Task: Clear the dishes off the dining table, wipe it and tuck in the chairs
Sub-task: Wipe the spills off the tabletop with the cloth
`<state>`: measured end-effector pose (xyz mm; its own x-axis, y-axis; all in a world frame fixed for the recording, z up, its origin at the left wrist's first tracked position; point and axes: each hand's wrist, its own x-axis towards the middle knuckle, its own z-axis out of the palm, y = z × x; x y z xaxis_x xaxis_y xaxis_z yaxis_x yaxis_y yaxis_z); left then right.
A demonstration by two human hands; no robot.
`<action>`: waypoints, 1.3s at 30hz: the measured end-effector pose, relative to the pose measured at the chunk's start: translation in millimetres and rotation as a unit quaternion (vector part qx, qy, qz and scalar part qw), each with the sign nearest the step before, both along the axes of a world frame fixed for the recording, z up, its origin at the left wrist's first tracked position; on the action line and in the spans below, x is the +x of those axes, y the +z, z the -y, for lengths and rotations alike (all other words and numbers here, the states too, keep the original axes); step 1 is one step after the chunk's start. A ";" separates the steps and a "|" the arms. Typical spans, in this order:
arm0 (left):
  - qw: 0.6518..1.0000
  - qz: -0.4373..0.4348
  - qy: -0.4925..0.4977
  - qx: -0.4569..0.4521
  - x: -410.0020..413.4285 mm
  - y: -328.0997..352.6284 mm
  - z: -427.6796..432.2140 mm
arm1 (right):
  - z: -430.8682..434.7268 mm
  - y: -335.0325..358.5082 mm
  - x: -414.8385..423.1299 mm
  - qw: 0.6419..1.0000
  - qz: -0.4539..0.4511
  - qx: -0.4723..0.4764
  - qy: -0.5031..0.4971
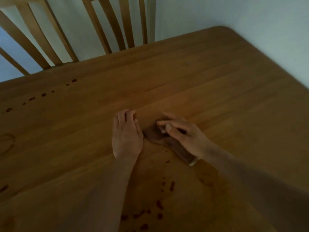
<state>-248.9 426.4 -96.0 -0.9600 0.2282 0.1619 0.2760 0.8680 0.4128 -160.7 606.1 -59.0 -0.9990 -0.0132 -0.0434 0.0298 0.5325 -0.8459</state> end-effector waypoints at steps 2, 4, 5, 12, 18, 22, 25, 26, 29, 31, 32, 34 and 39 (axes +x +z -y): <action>1.000 0.003 -0.002 0.003 0.5 1.4 0.5 | 1.3 19.6 -4.4 0.993 -0.028 -0.058 -0.101; 1.000 0.011 -0.001 -0.002 0.8 1.7 0.9 | -1.3 35.7 -10.7 0.983 -0.087 -0.018 -0.162; 1.000 0.011 -0.001 -0.004 0.7 1.4 0.9 | -3.5 43.3 -15.2 0.977 -0.112 0.000 -0.183; 1.000 0.027 0.006 0.004 1.2 4.8 -0.7 | -58.3 33.3 -44.5 0.951 0.030 0.106 -0.289; 1.000 0.027 0.011 0.000 0.8 3.1 -0.8 | -19.3 -12.7 -17.9 0.913 0.116 0.353 -0.171; 1.000 0.025 0.014 -0.006 0.4 2.4 -1.5 | -13.5 -25.4 -31.8 0.889 0.119 0.406 -0.174; 1.000 0.025 0.011 -0.005 0.6 2.6 -1.0 | -34.1 -21.8 -72.0 0.887 0.134 0.399 -0.190; 1.000 0.023 0.010 -0.006 0.4 2.4 -0.7 | -35.8 -20.7 -88.0 0.888 0.147 0.386 -0.201; 1.000 0.016 0.006 -0.003 0.0 0.7 -0.4 | -12.9 -18.0 -128.8 0.900 0.187 0.330 -0.216; 1.000 0.011 0.006 0.007 -0.7 0.2 -0.3 | 13.5 -18.3 -142.4 0.909 0.176 0.328 -0.187; 1.000 0.010 0.009 0.015 -0.9 1.1 -0.2 | 25.2 -19.8 -142.3 0.912 0.154 0.345 -0.161; 0.999 0.007 0.010 0.032 -0.2 3.0 0.2 | 33.9 -23.2 -128.9 0.917 0.098 0.369 -0.117; 0.999 0.029 0.004 0.018 -0.2 7.7 1.0 | -27.0 -27.5 -56.8 0.910 0.085 0.380 -0.143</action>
